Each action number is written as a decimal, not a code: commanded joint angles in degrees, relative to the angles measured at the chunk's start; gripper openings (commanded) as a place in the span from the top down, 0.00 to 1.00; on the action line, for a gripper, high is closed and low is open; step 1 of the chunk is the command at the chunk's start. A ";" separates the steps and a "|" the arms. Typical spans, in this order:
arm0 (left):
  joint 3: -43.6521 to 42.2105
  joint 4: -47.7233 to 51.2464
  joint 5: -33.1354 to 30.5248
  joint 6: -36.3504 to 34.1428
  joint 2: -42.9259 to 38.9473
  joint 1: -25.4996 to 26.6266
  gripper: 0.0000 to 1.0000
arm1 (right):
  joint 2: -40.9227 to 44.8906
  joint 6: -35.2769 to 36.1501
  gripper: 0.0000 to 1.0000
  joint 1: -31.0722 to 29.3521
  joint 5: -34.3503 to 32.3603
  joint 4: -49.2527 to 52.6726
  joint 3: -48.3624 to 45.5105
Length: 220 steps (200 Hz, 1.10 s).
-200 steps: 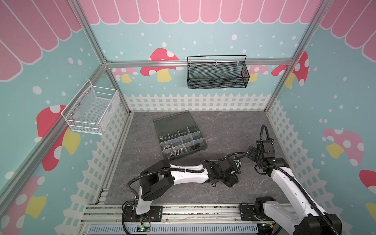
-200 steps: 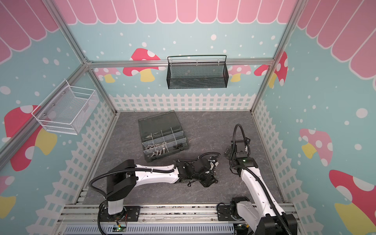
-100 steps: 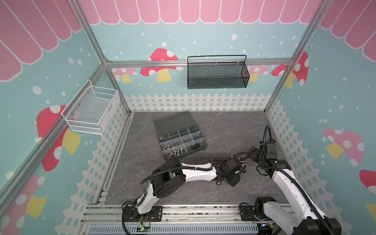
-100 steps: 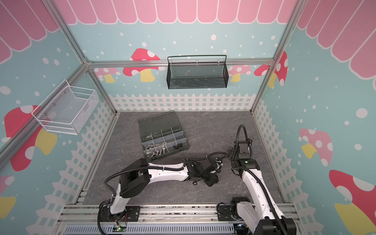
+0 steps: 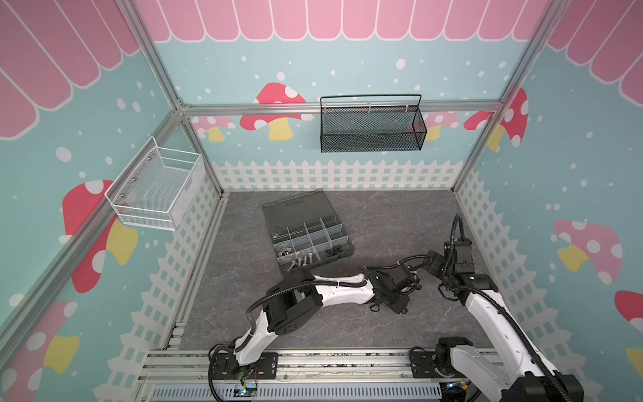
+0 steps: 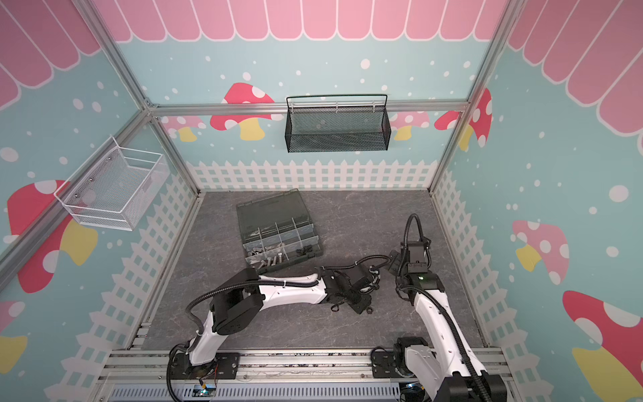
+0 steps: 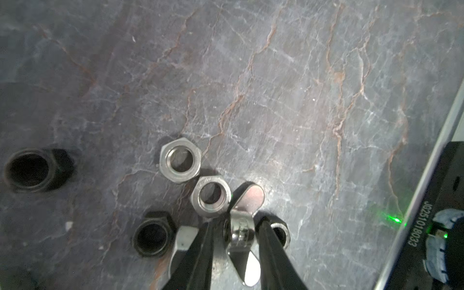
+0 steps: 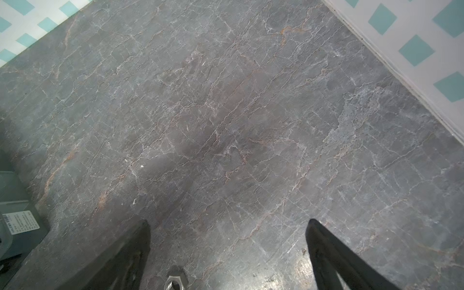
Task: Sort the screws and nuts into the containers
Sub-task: 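Reach the left gripper to the pile and grasp a wing nut, then carry the wing nut over the organizer compartment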
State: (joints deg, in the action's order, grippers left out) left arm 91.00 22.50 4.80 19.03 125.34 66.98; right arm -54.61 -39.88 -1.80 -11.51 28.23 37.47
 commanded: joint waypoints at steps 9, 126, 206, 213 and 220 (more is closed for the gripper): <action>1.92 3.26 -0.15 -1.38 1.90 0.32 0.68 | 1.06 -0.44 0.02 0.48 0.70 -0.63 -1.57; 5.78 8.01 -1.92 -2.68 5.07 1.23 0.74 | 2.22 -0.94 0.02 0.48 1.89 -0.98 -2.33; 6.48 9.63 -2.95 -2.42 5.50 1.25 0.83 | 2.31 -0.74 0.02 0.49 2.02 -0.98 -2.16; 6.23 9.66 -3.13 -2.43 5.24 1.27 0.85 | 2.31 -0.83 0.02 0.48 2.06 -0.98 -2.21; 5.98 9.68 -3.34 -2.49 4.94 1.24 0.87 | 2.29 -0.85 0.02 0.51 2.01 -0.94 -2.16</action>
State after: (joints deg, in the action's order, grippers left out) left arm 97.45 28.91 2.68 17.26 129.38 67.96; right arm -52.95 -39.94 -1.50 -9.39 27.40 35.64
